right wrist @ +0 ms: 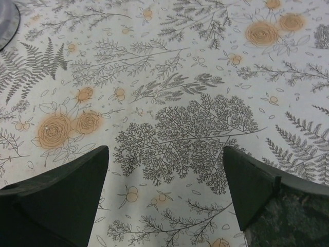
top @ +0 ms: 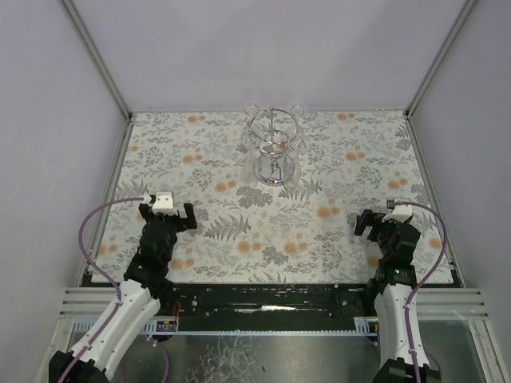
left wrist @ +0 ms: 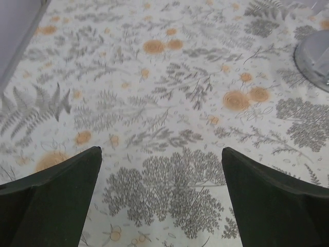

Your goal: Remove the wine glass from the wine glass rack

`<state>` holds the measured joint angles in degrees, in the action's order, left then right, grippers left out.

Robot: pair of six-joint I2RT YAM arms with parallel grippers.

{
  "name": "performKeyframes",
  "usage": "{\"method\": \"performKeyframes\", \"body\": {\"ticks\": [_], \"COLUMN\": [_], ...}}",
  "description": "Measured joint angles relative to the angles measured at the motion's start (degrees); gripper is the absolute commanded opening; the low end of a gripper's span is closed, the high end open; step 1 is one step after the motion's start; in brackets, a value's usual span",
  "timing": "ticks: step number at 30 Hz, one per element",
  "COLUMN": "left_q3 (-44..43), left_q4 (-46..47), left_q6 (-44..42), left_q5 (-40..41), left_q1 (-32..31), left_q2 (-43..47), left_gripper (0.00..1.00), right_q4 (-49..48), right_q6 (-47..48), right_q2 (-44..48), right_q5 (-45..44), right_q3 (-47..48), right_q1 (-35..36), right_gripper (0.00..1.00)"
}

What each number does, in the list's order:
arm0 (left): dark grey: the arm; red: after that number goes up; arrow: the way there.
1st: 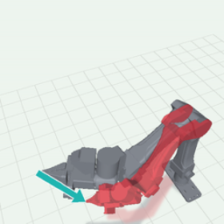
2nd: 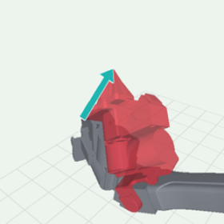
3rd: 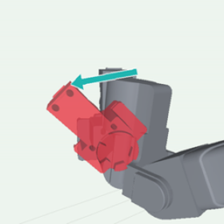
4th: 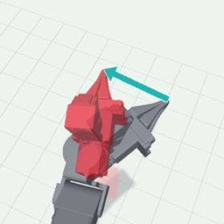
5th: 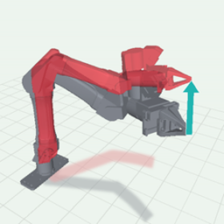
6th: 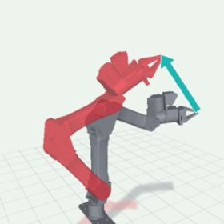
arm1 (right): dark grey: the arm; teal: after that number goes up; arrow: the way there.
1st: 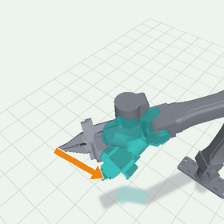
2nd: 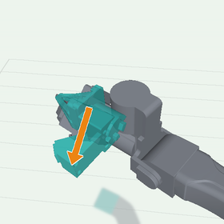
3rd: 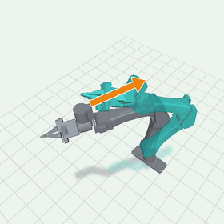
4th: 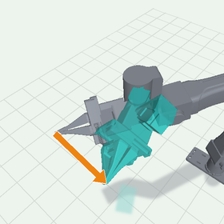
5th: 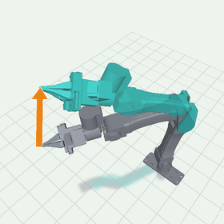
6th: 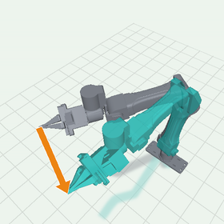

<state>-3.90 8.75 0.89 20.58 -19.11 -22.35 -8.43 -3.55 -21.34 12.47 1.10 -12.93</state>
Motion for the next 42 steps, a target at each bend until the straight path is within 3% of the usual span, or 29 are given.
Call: {"method": "performKeyframes", "body": {"ticks": [4,10,15,21,27,33,42], "left_q3": [-10.4,-30.29,-43.71,-60.94,-74.38,-77.35,-77.4], "left_q4": [-4.15,-11.17,-19.82,-28.59,-32.54,-32.74,-30.77], "left_q6": [-3.43,-4.33,-3.1,2.89,13.38,25.57,38.47], "left_q5": [-1.57,-3.98,-9.11,-13.94,-24.81,-41.46,-58.51], "left_q1": [0.0,0.0,0.0,0.9,6.54,15.43,19.21], "left_q2": [-6.27,-17.81,-27.67,-40.94,-50.12,-56.26,-64.61], "left_gripper": [1.0,1.0,1.0,1.0,1.0,1.0,1.0], "right_q4": [5.86,17.97,24.02,26.71,24.59,19.8,18.12], "right_q6": [-1.99,-9.88,-16.31,-25.55,-34.95,-43.91,-48.63], "right_q2": [-3.13,-10.78,-20.41,-36.15,-54.27,-63.04,-66.66], "right_q5": [-3.45,-14.58,-15.56,-6.4,11.67,25.77,27.85], "right_q3": [5.92,26.32,39.26,50.77,66.84,72.0,74.86], "right_q1": [0.0,-0.04,-0.09,-0.11,-0.13,0.98,11.87], "right_gripper": [0.99,0.99,0.98,0.96,0.86,0.82,0.78]}}
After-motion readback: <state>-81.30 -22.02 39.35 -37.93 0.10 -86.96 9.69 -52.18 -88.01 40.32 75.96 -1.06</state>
